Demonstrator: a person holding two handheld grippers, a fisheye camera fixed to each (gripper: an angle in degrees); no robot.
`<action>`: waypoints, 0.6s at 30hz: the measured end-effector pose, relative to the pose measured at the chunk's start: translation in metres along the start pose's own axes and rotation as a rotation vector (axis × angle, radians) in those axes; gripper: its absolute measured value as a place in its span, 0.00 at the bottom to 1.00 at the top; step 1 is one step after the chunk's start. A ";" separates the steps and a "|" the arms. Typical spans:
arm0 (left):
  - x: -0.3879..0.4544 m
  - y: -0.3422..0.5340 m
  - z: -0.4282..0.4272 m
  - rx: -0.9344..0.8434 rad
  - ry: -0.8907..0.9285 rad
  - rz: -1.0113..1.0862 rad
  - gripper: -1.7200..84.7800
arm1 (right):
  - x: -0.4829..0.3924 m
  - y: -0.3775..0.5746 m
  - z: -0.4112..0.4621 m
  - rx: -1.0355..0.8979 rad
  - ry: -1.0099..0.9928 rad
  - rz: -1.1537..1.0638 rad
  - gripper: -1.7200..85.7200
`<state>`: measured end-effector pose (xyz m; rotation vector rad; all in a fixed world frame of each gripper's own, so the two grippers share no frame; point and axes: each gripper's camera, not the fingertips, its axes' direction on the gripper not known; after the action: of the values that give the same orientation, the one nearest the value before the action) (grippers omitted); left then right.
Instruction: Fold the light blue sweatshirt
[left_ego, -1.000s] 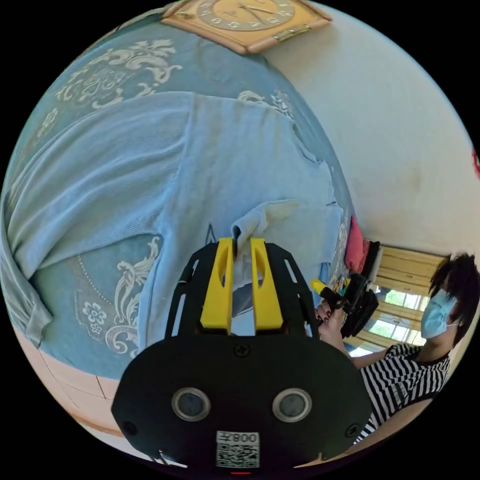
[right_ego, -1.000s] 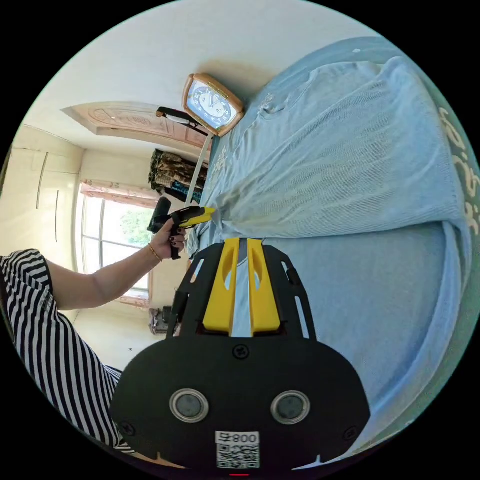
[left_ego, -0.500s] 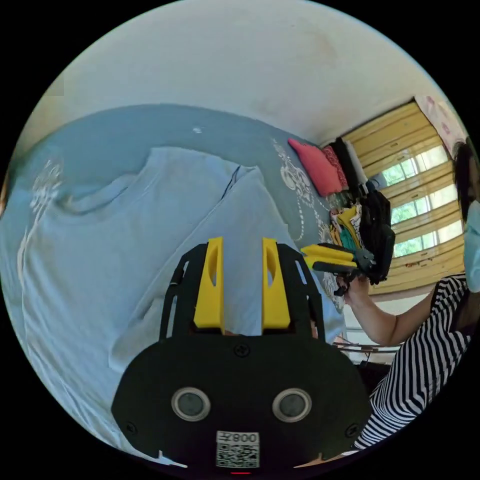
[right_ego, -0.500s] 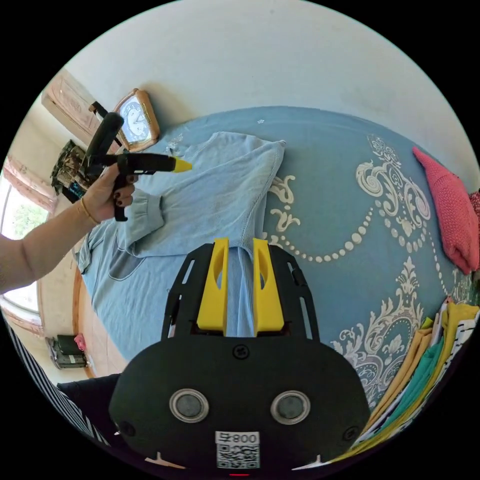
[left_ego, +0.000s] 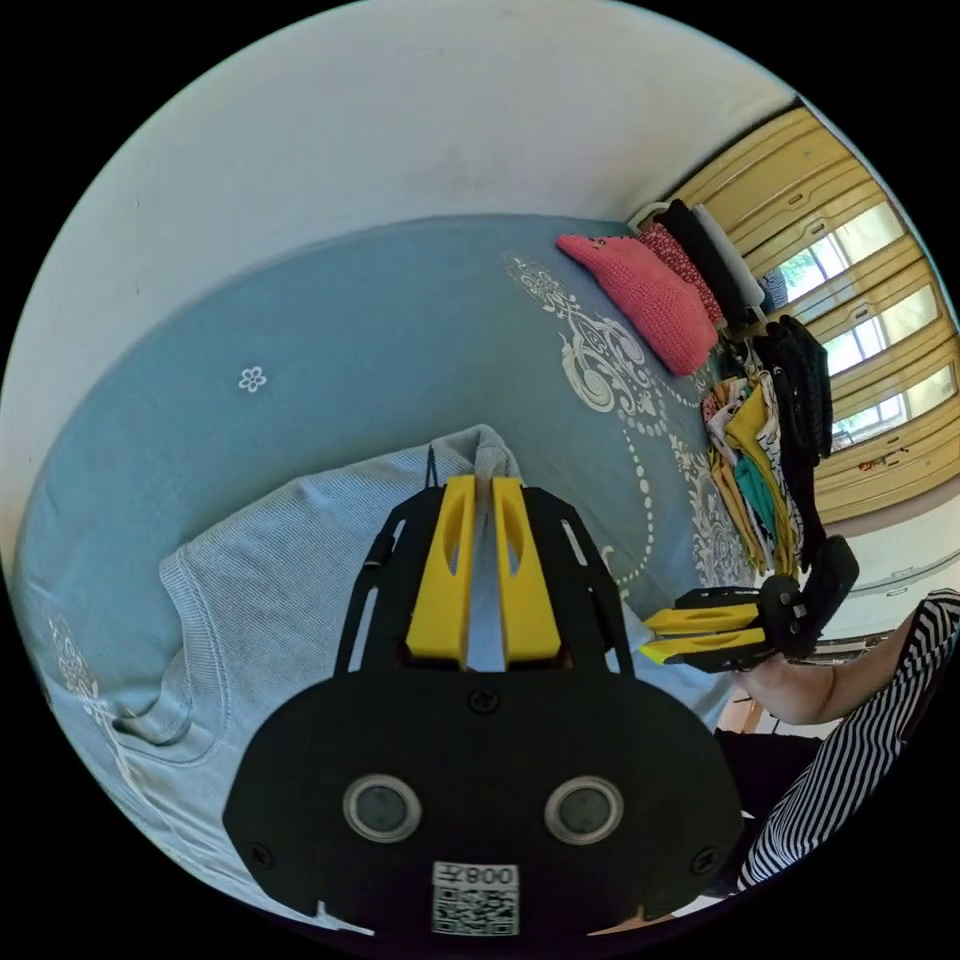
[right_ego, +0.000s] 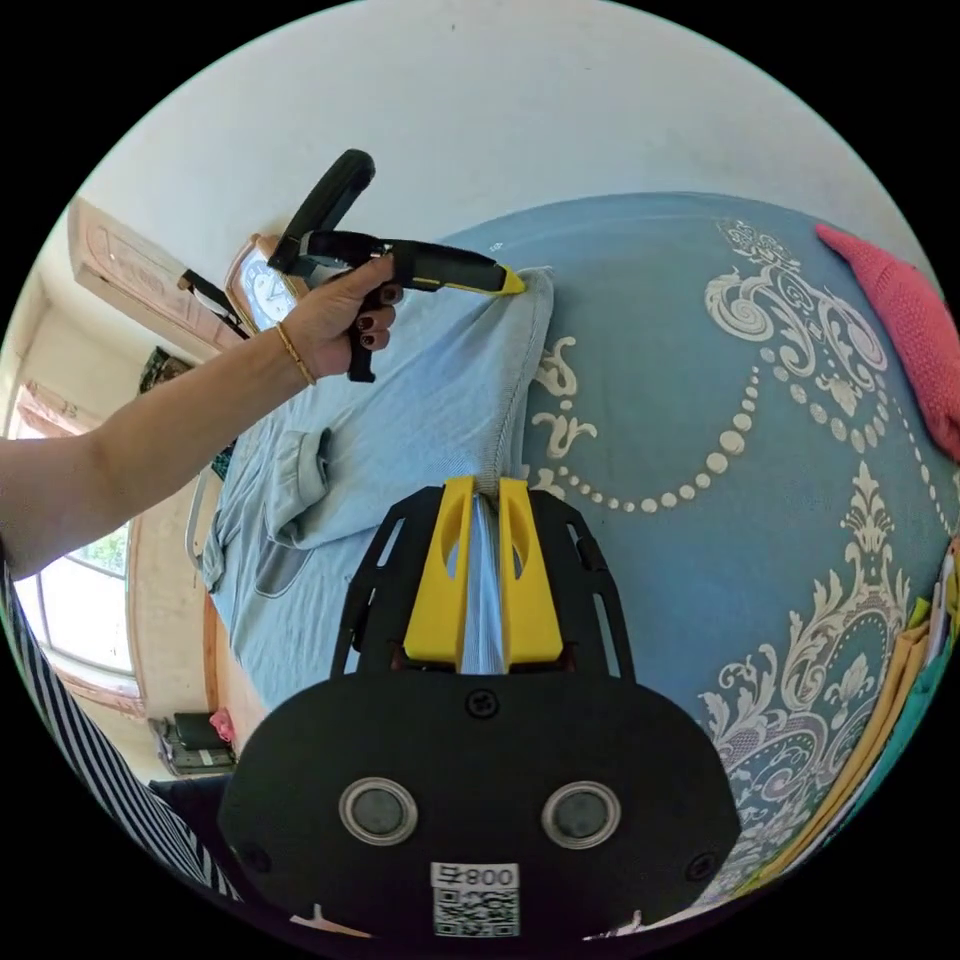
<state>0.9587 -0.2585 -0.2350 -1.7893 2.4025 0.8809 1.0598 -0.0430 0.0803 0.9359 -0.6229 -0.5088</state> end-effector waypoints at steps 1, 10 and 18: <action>0.001 0.003 0.002 0.008 -0.003 0.011 0.06 | 0.015 -0.002 -0.002 0.018 -0.025 0.040 0.07; -0.022 0.029 0.030 0.003 0.054 -0.038 0.09 | 0.097 -0.020 0.029 -0.006 -0.155 0.189 0.08; -0.033 0.156 -0.048 0.136 0.032 -0.144 0.16 | 0.146 -0.030 0.026 0.015 -0.153 0.216 0.10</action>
<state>0.8465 -0.2227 -0.1174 -1.9095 2.2555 0.6637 1.1424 -0.1679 0.1052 0.8368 -0.8562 -0.3850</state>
